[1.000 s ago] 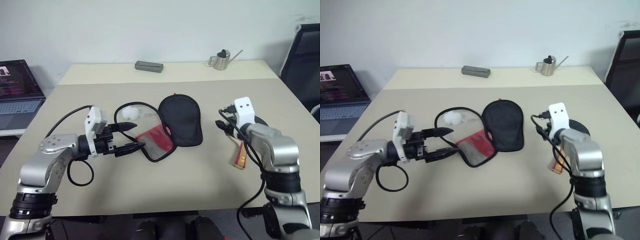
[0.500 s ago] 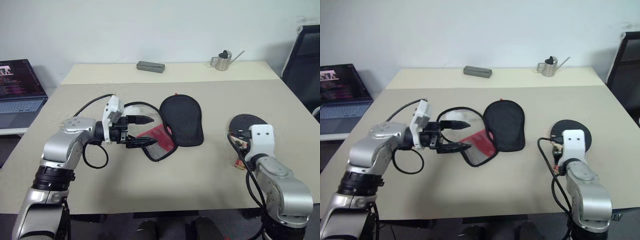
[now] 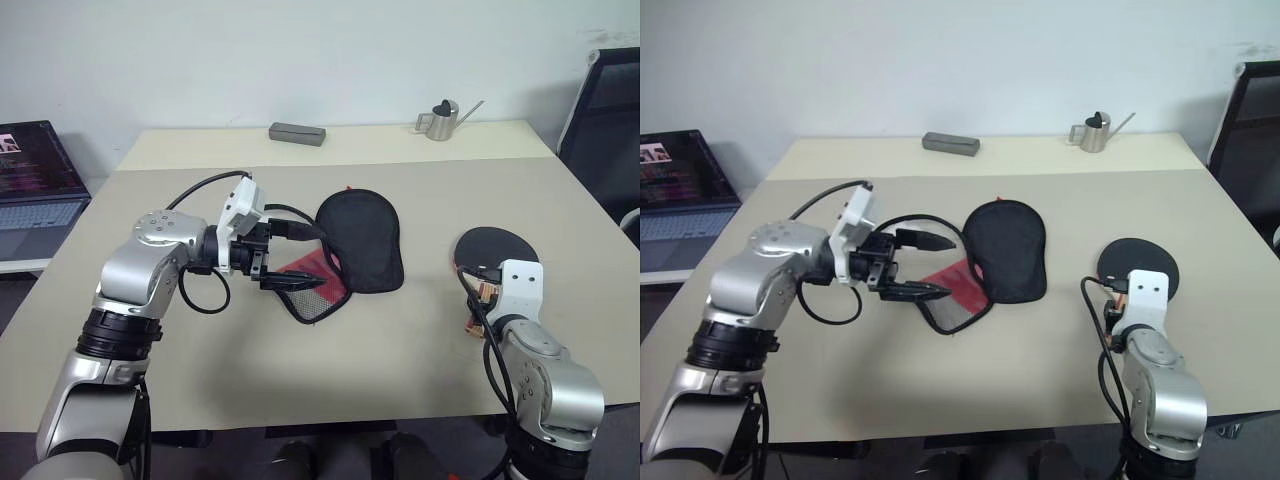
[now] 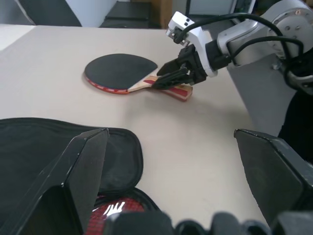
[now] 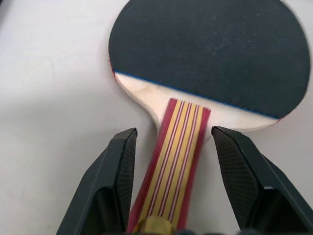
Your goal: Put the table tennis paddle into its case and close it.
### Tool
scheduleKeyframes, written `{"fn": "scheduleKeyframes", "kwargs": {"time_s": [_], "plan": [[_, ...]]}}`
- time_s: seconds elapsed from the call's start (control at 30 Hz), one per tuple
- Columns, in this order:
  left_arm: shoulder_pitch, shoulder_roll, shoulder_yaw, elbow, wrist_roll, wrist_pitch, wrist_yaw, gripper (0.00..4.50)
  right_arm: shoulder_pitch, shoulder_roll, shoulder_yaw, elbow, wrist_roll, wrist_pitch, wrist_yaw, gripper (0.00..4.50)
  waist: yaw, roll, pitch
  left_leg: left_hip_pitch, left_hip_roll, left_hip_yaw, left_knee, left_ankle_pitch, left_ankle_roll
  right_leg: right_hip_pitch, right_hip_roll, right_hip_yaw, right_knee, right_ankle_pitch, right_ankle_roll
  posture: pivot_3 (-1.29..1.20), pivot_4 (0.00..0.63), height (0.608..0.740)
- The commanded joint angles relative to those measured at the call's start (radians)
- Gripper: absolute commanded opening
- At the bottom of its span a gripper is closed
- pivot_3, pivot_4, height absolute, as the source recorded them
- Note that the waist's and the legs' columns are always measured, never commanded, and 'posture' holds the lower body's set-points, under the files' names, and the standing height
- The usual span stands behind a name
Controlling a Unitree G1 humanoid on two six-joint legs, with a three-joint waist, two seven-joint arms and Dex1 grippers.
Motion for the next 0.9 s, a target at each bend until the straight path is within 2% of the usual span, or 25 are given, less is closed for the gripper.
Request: {"fn": "scheduleKeyframes", "kwargs": {"time_s": [0.03, 0.43, 0.53, 0.63, 0.9], "plan": [[0.002, 0.022, 0.025, -0.078, -0.002, 0.024, 0.033, 4.5, 0.021, -0.008, -0.002, 0.007, -0.003, -0.041, -0.006, 2.68, 0.0, 0.0, 0.0, 0.0, 0.0, 0.0, 0.0, 0.0, 0.0, 0.0, 0.0, 0.0, 0.0, 0.0, 0.0, 0.0, 0.15, 0.74], [0.027, 0.031, 0.027, -0.123, 0.001, 0.033, 0.073, 4.5, 0.057, 0.002, 0.037, 0.13, -0.012, -0.16, -0.039, 2.68, 0.0, -0.004, -0.003, 0.005, 0.0, 0.001, 0.0, 0.0, 0.0, 0.004, 0.0, 0.001, 0.0, 0.0, 0.0, 0.0, 0.15, 0.74], [0.034, 0.033, 0.029, -0.126, -0.001, 0.031, 0.075, 4.5, 0.053, 0.018, 0.028, 0.153, -0.005, -0.17, -0.049, 2.1, 0.0, -0.007, -0.004, 0.007, 0.001, 0.001, 0.0, 0.001, -0.001, 0.004, 0.001, 0.001, 0.0, -0.001, 0.001, 0.0, 0.15, 0.74], [0.042, 0.034, 0.033, -0.13, -0.003, 0.031, 0.081, 4.5, 0.05, 0.03, 0.013, 0.167, 0.002, -0.174, -0.055, 1.2, 0.001, -0.008, -0.005, 0.007, 0.002, 0.001, 0.0, 0.002, -0.001, 0.005, 0.001, 0.001, 0.0, 0.0, 0.001, 0.0, 0.15, 0.74], [0.053, 0.052, 0.068, -0.085, 0.012, 0.007, 0.105, 4.5, 0.0, 0.027, -0.017, 0.185, 0.011, -0.203, -0.072, 1.14, 0.001, -0.012, -0.007, 0.007, 0.002, 0.001, 0.0, 0.003, -0.002, 0.005, 0.001, 0.002, 0.0, 0.0, 0.001, 0.0, 0.15, 0.74]]}}
